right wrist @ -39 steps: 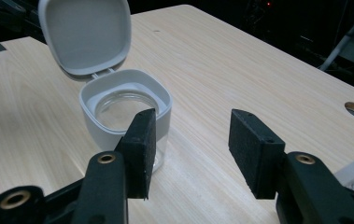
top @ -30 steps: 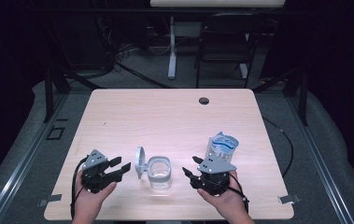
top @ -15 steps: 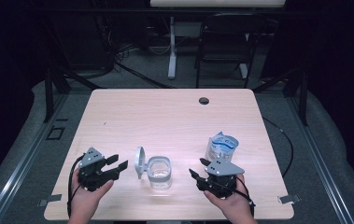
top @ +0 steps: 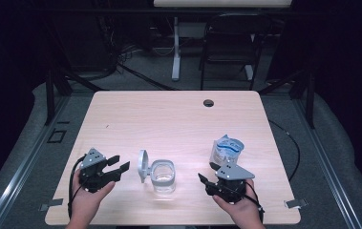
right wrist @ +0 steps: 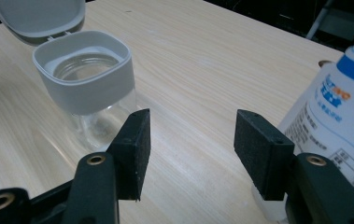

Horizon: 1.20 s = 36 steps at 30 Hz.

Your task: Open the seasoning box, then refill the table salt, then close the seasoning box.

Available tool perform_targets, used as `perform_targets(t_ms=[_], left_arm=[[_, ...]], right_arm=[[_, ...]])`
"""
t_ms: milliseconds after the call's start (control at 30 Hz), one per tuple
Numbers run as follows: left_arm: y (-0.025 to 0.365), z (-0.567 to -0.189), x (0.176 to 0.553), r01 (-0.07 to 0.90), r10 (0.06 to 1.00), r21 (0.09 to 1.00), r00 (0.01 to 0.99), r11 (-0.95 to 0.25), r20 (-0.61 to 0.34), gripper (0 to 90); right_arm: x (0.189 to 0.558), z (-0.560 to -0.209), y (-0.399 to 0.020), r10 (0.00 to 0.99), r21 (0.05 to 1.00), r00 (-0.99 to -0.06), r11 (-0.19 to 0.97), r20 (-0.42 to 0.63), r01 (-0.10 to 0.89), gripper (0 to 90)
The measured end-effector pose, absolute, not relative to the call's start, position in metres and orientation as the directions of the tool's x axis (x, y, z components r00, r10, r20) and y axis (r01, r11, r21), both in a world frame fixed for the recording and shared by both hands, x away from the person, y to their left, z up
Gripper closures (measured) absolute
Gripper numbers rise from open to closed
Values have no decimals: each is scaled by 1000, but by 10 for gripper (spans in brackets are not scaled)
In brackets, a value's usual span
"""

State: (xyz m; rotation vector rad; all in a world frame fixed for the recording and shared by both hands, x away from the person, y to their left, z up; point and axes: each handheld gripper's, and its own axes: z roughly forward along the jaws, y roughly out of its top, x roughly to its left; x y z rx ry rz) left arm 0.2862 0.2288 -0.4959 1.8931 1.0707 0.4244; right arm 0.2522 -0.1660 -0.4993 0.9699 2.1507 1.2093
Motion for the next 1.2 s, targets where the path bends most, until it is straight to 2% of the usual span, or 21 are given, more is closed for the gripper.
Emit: perform_targets(t_ms=[833, 1200], left_arm=[[236, -498, 284, 517, 832, 827, 543, -223, -115, 492], [244, -502, 290, 526, 837, 827, 530, -198, -137, 487]], right_arm=[[247, -519, -216, 831, 859, -554, 313, -42, 404, 464], [246, -514, -226, 852, 854, -523, 297, -35, 426, 448]])
